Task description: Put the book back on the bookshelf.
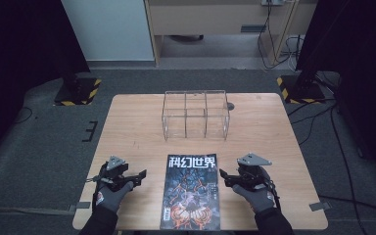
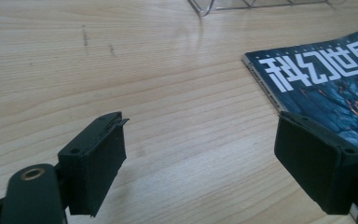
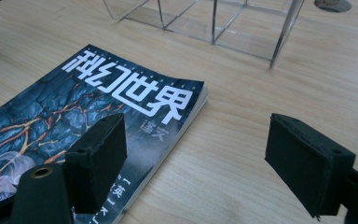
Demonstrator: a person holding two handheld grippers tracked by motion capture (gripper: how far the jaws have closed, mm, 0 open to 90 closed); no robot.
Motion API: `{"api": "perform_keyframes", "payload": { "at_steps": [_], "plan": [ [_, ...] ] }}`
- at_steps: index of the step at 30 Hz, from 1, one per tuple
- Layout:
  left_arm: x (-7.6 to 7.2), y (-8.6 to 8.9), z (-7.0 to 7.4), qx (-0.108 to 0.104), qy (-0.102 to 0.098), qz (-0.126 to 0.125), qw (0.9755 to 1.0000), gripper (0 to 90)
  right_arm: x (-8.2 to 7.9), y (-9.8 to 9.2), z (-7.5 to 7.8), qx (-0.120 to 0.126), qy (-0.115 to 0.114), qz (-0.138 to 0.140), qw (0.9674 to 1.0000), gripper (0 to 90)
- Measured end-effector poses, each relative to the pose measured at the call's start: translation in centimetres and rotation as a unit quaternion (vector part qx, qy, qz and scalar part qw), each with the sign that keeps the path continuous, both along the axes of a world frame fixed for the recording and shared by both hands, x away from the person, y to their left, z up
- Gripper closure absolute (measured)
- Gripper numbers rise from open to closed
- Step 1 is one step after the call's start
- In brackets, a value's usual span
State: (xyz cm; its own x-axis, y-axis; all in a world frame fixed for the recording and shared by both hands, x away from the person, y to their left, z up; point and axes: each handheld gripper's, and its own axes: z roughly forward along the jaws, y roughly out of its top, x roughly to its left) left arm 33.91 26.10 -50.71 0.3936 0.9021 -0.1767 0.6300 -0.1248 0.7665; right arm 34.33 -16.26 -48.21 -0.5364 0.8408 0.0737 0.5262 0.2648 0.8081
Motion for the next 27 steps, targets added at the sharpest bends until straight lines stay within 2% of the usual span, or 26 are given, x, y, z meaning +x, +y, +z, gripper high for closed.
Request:
{"api": "perform_keyframes", "payload": {
  "at_steps": [9, 12, 18, 27],
  "plan": [
    [-0.3, -1.3, 0.0, 0.0, 0.002, -0.023, 0.9997, 15.3, -0.2, 1.0, -1.0, -0.01, 0.013, 0.01, 0.9998, 19.6],
    [-0.4, -1.9, -0.1, 0.01, 0.004, -0.035, 0.9993, 15.4, -0.3, 1.3, -1.5, -0.013, 0.016, 0.015, 0.9997, 19.6],
    [-0.6, -2.9, -0.4, 0.012, 0.008, -0.048, 0.9987, 16.3, -0.5, 2.1, -2.2, -0.018, 0.029, 0.021, 0.9992, 19.4],
    [-0.8, -3.9, -0.6, 0.014, 0.007, -0.055, 0.9984, 16.4, -0.8, 3.1, -3.2, -0.03, 0.04, 0.035, 0.9981, 19.8]
  ]
}}
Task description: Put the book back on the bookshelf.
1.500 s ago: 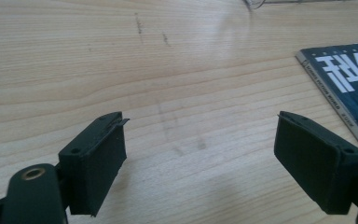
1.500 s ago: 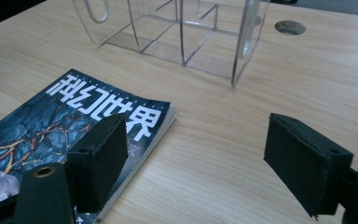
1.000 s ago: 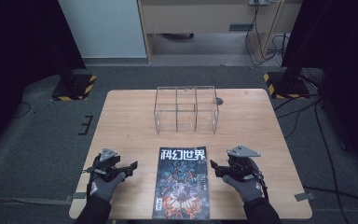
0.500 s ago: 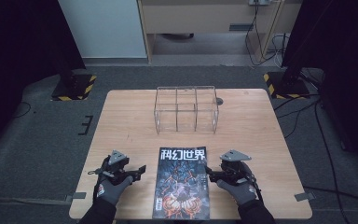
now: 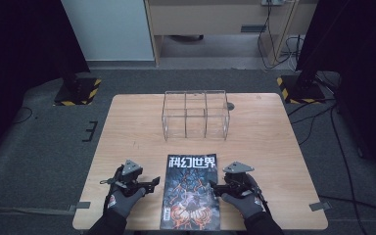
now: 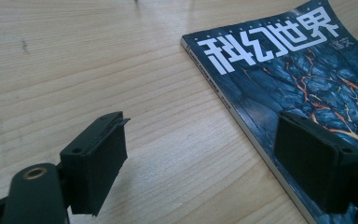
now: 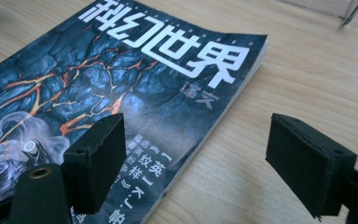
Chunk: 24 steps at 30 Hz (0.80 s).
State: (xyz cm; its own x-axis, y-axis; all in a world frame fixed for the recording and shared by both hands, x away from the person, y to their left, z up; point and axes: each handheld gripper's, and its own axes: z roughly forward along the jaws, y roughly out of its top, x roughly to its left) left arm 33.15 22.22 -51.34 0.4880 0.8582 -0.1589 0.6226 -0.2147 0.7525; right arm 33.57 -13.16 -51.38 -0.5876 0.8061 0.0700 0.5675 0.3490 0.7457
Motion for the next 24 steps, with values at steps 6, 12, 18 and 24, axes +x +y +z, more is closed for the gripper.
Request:
{"api": "perform_keyframes", "payload": {
  "at_steps": [6, 12, 18, 24],
  "plan": [
    [-0.1, -0.8, -0.2, 0.014, 0.0, -0.012, 0.9998, 16.4, -0.1, 0.4, -0.5, 0.001, 0.011, 0.008, 0.9999, 20.5],
    [-0.1, -1.4, -0.4, 0.028, 0.002, -0.021, 0.9994, 16.4, -0.1, 0.7, -1.2, -0.003, 0.023, 0.012, 0.9997, 21.1],
    [-0.1, -1.8, -0.5, 0.035, 0.002, -0.03, 0.9989, 16.3, -0.1, 0.9, -1.4, 0.0, 0.03, 0.016, 0.9994, 21.8],
    [-0.1, -2.1, -0.7, 0.038, 0.004, -0.039, 0.9985, 16.2, -0.2, 1.2, -1.6, 0.007, 0.038, 0.018, 0.9991, 23.1]
  ]
}}
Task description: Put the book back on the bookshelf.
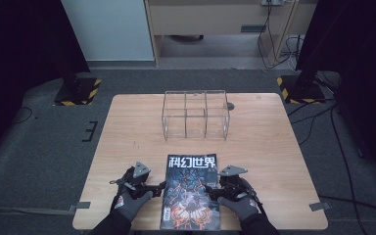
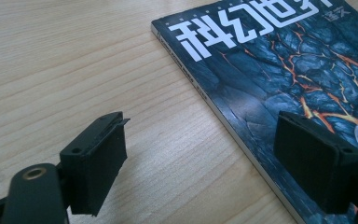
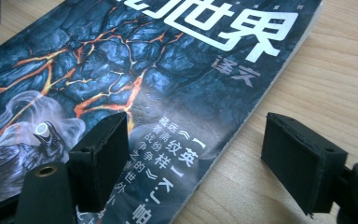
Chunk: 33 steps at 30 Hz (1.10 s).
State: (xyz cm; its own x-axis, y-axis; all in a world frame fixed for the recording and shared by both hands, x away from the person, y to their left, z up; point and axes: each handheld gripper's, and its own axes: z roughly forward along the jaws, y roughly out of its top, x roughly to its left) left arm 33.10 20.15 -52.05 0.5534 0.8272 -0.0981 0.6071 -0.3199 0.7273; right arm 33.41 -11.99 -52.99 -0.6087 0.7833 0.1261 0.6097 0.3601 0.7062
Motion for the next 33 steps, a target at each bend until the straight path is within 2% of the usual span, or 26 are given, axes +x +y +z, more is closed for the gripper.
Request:
{"api": "perform_keyframes", "payload": {
  "at_steps": [11, 23, 29, 33],
  "plan": [
    [-0.01, -0.5, -0.22, 0.004, 0.002, -0.012, 0.9999, 16.7, -0.01, 0.21, -0.08, 0.011, 0.001, 0.005, 0.9999, 23.6],
    [-0.01, -0.89, -0.62, 0.019, 0.011, -0.024, 0.9995, 17.9, 0.0, 0.3, -0.14, 0.027, 0.003, 0.001, 0.9996, 24.0],
    [0.0, -0.9, -0.66, 0.018, 0.012, -0.024, 0.9995, 17.9, 0.03, 0.37, -0.09, 0.012, 0.0, -0.007, 0.9999, 23.9],
    [0.01, -0.95, -0.74, 0.016, 0.012, -0.024, 0.9995, 17.7, -0.05, 0.6, -0.21, 0.011, -0.007, -0.007, 0.9999, 22.7]
  ]
}}
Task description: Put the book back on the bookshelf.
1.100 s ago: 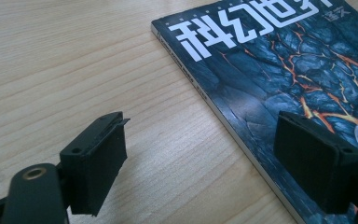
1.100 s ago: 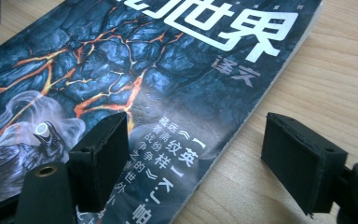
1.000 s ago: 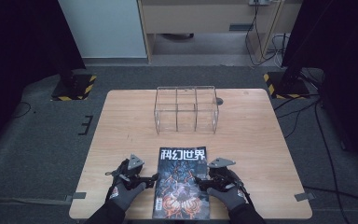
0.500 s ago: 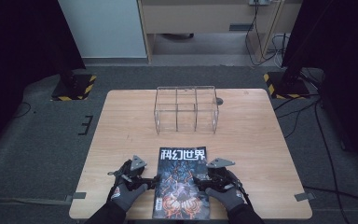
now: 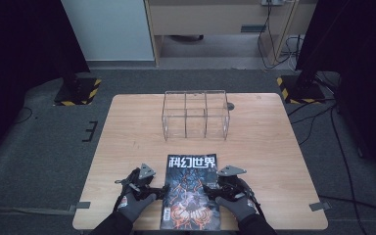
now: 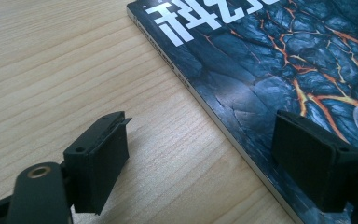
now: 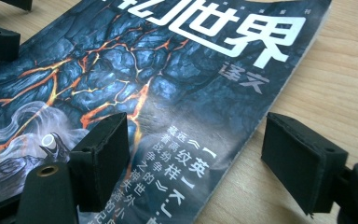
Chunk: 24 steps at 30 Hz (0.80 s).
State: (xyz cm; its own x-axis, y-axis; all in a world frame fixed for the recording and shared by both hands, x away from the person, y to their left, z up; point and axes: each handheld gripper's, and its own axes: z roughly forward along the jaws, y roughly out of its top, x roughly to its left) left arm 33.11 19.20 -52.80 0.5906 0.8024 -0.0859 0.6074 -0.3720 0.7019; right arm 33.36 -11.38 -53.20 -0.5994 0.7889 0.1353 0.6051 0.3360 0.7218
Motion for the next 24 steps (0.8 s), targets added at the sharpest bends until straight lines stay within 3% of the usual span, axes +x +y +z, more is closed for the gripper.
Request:
{"api": "perform_keyframes", "payload": {
  "at_steps": [5, 10, 16, 20, 24],
  "plan": [
    [0.0, -0.1, -0.2, -0.008, 0.001, 0.0, 1.0, 17.7, 0.0, 0.0, -0.1, 0.021, 0.005, -0.003, 0.9998, 21.1],
    [0.0, -0.3, -0.2, -0.009, -0.001, -0.008, 0.9999, 17.8, 0.4, -0.7, 0.0, 0.072, 0.033, -0.025, 0.9965, 24.0],
    [0.0, -0.6, -0.3, -0.014, -0.004, -0.018, 0.9997, 18.4, 0.4, -1.1, 0.2, 0.099, 0.04, -0.028, 0.9939, 25.0],
    [0.0, -0.7, -0.3, -0.017, -0.006, -0.025, 0.9995, 19.1, 0.4, -1.2, 0.4, 0.107, 0.034, -0.025, 0.9934, 25.7],
    [0.0, -0.8, -0.4, -0.018, -0.008, -0.026, 0.9995, 19.2, 0.5, -1.0, 0.1, 0.089, 0.031, -0.024, 0.9952, 26.3]
  ]
}}
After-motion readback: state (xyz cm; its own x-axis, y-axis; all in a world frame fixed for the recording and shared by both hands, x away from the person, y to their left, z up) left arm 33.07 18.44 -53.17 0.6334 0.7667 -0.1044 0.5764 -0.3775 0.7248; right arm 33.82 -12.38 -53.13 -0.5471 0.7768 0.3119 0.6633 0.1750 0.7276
